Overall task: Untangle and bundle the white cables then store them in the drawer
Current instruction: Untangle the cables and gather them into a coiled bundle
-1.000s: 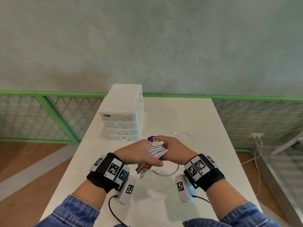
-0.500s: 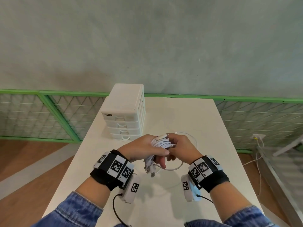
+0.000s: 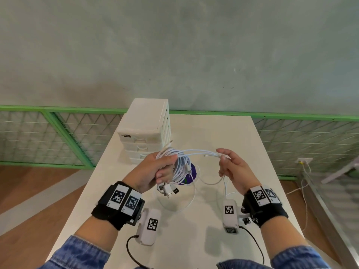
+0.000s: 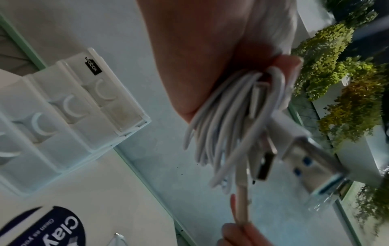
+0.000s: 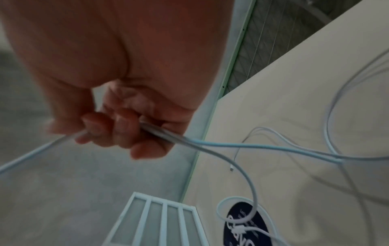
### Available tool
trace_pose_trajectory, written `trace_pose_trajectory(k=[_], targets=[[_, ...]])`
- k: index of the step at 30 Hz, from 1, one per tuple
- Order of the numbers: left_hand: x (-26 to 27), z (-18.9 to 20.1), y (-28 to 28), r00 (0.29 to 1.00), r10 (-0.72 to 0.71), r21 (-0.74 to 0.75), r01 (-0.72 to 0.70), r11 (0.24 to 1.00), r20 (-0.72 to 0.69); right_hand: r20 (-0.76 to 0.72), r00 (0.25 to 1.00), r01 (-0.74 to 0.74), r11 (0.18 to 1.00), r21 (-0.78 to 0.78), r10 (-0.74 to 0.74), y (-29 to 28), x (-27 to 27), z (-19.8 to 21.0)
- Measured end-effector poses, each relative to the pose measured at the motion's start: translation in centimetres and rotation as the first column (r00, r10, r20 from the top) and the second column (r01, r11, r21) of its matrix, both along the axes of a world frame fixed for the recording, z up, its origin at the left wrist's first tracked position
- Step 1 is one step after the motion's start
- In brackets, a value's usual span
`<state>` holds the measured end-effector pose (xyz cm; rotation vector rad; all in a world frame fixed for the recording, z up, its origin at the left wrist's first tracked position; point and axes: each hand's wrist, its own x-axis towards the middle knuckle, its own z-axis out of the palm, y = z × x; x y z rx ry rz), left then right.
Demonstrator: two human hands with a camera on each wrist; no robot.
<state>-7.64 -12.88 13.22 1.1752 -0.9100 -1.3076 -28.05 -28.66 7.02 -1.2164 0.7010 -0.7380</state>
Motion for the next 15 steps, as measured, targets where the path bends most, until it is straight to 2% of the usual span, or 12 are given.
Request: trace_pose_trajectory(k=[3, 7, 9, 12, 13, 15], targets=[[-0.7, 0.7, -0.5, 0.997, -0.031, -0.043, 0.028, 0.999, -0.067, -0.139, 0.988, 0.048, 0.993, -0.111, -0.063, 1.2, 1.7, -1.7], [-1.6, 1.7, -1.5, 0.992, -0.026, -0.069, 0.018, 0.997, -0.123, -0.319, 0.943, -0.185, 0.947, -0.262, 0.096, 4.5, 3.9, -3.3], [-1.5, 1.8, -1.8, 0.986, 0.03, -0.107, -0.048, 0.993, -0.165, -0.429, 0.887, -0.33, 0.887, -0.324, 0.173, 5.7, 4.5, -3.6], [-0.6, 2.0, -2.4, 0.929, 0.144, -0.186, -0.216, 0.959, -0.34, -0.644, 0.727, -0.547, 0.768, -0.332, 0.239, 6.2, 4.6, -4.6], [-0.2, 2.1, -2.6, 0.899, 0.191, -0.196, -0.285, 0.938, -0.394, -0.69, 0.682, -0.586, 0.745, -0.318, 0.242, 6.2, 4.5, -4.9], [0.2, 2.4, -2.8, 0.838, 0.289, -0.183, -0.41, 0.894, -0.463, -0.728, 0.642, -0.614, 0.731, -0.299, 0.241, 6.4, 4.3, -5.1]])
